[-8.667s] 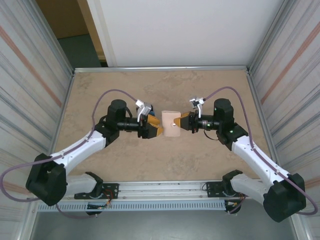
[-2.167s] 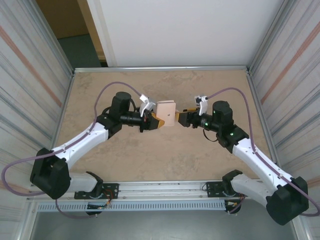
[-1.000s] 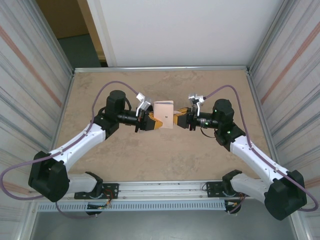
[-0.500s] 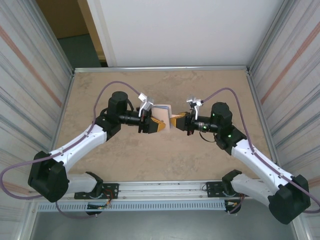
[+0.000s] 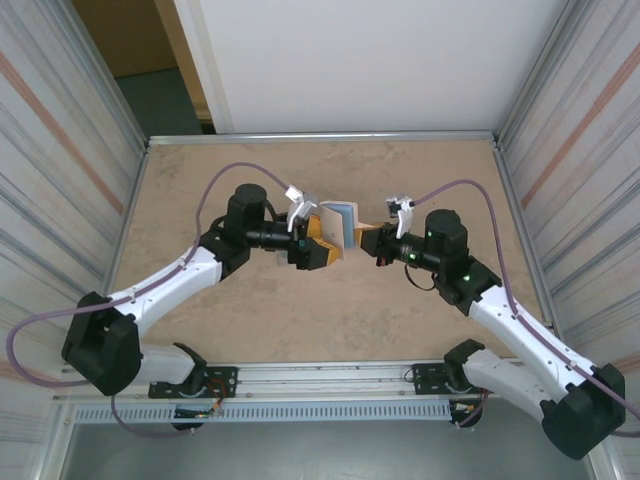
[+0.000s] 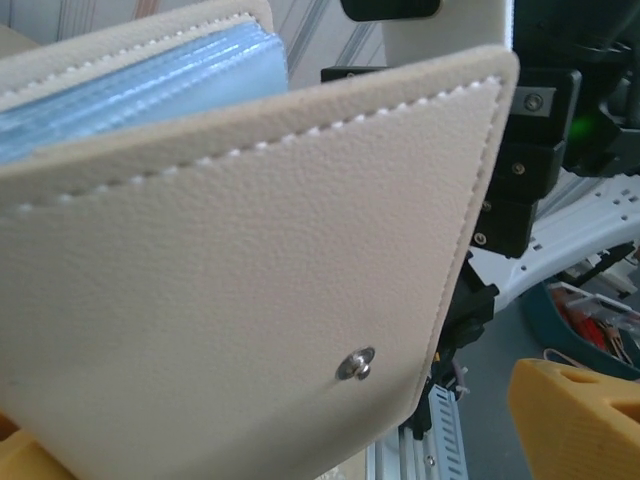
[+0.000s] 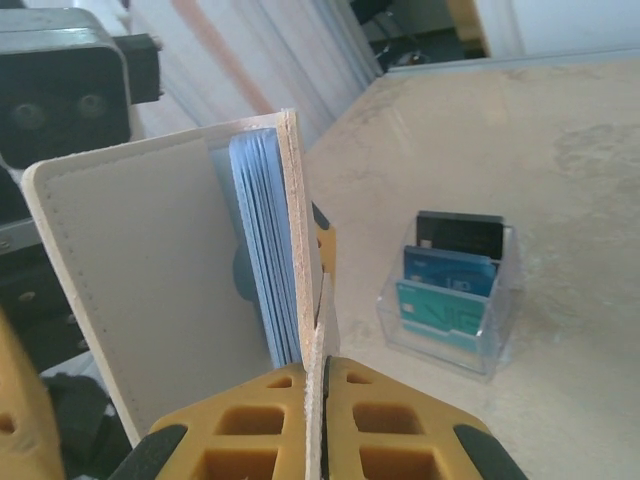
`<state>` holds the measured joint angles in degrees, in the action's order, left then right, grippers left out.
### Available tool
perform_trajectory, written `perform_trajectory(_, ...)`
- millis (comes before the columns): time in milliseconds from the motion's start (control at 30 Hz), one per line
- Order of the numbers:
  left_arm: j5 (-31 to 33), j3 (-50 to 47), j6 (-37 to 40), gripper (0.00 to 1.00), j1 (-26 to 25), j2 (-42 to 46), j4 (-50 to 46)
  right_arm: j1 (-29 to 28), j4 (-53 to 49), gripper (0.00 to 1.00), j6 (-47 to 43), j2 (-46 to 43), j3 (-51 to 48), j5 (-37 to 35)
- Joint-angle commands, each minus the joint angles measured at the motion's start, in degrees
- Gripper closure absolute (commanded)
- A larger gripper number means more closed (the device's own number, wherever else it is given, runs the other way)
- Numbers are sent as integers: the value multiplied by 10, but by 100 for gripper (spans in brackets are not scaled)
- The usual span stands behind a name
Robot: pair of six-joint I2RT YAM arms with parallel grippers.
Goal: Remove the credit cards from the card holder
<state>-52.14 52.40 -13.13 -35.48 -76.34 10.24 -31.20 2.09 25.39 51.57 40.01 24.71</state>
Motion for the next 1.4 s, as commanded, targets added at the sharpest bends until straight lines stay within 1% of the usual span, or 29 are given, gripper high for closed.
perform_trajectory(0, 42, 31, 17, 1, -14, -8, -13, -7, -18, 100, -14, -22, 24, -65)
perform_trajectory(133, 94, 39, 19, 1, -28, -19, -16, -21, -43, 100, -26, -32, 32, -103)
perform_trajectory(267, 145, 45, 20, 1, -41, -26, -12, -45, -79, 100, -47, -38, 46, -158)
perform_trajectory(433, 191, 62, 24, 2, -60, -41, -15, -63, -91, 100, -53, -38, 51, -193)
perform_trajectory(467, 197, 64, 25, 6, -62, -43, -16, -65, -93, 100, -53, -37, 52, -200)
perform_trajectory(600, 201, 68, 24, 32, -67, -45, -15, -67, -96, 100, -49, -37, 51, -218)
perform_trajectory(633, 200, 68, 23, 36, -67, -44, -15, -67, -96, 100, -48, -38, 50, -220)
perform_trajectory(700, 202, 68, 23, 41, -68, -42, -19, -66, -97, 100, -47, -40, 49, -225)
perform_trajectory(800, 206, 65, 24, 42, -68, -38, -25, -67, -97, 100, -46, -43, 48, -228)
perform_trajectory(900, 214, 64, 24, 45, -68, -37, -31, -67, -96, 100, -45, -46, 48, -230)
perform_trajectory(1067, 219, 61, 23, 54, -68, -37, -33, -66, -90, 100, -40, -52, 46, -214)
perform_trajectory(1100, 215, 61, 21, 56, -67, -37, -31, -65, -89, 100, -41, -53, 46, -202)
perform_trajectory(1167, 202, 62, 18, 62, -68, -37, -23, -60, -82, 100, -41, -53, 46, -161)
perform_trajectory(1300, 170, 62, 5, 70, -65, -36, -4, -44, -60, 85, -39, -49, 40, -64)
perform_trajectory(1367, 145, 60, -3, 71, -62, -36, 9, -36, -52, 83, -33, -49, 37, -43)
